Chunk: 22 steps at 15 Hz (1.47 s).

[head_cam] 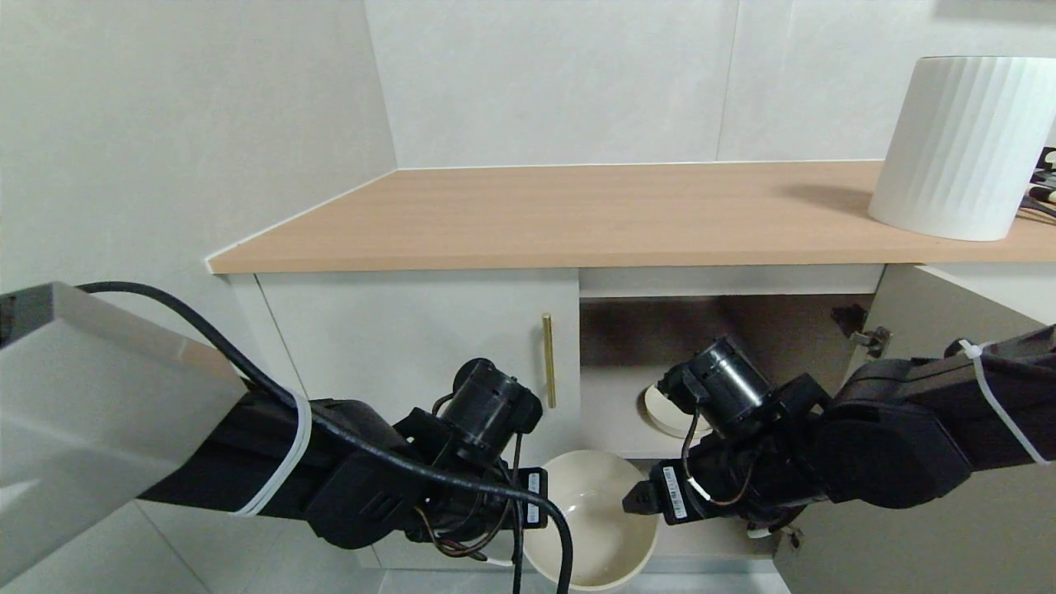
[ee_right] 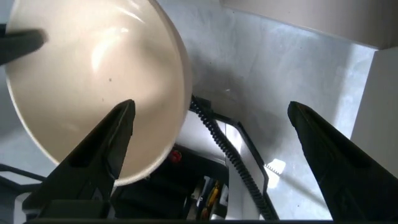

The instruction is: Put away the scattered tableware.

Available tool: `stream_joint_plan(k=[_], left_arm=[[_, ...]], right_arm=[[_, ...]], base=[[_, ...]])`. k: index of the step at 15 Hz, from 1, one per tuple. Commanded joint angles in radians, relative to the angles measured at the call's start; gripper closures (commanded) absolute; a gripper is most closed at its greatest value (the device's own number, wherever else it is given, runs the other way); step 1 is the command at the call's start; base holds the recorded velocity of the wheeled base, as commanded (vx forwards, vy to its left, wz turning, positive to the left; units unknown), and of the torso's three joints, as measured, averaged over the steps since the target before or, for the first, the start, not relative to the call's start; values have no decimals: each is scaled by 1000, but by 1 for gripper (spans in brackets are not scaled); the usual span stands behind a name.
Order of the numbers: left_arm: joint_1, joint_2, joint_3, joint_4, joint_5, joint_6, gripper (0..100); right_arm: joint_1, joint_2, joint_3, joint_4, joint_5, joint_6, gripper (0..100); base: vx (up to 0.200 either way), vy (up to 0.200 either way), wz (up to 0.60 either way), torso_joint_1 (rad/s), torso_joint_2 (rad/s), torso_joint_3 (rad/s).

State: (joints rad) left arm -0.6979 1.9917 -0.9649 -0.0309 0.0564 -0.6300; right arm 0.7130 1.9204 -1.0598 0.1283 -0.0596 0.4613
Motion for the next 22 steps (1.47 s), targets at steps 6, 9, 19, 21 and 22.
stream_joint_plan(k=[6, 9, 19, 21, 22], left_arm=[[-9, -8, 2, 0, 0, 0, 100], [-9, -8, 2, 0, 0, -2, 100], [-8, -8, -2, 0, 13, -4, 0], [-6, -17, -3, -1, 13, -7, 0], [-6, -27, -3, -1, 13, -7, 0]], right_arm=[[3, 34, -2, -6, 1, 5, 100], [5, 32, -2, -6, 1, 5, 100], [5, 38, -2, -6, 1, 5, 100], [5, 42, -2, -6, 1, 5, 100], [5, 49, -3, -7, -2, 5, 100]], base=[[0, 0, 0, 0, 0, 0], [0, 0, 0, 0, 0, 0], [0, 0, 0, 0, 0, 0], [0, 0, 0, 0, 0, 0], [0, 0, 0, 0, 0, 0]])
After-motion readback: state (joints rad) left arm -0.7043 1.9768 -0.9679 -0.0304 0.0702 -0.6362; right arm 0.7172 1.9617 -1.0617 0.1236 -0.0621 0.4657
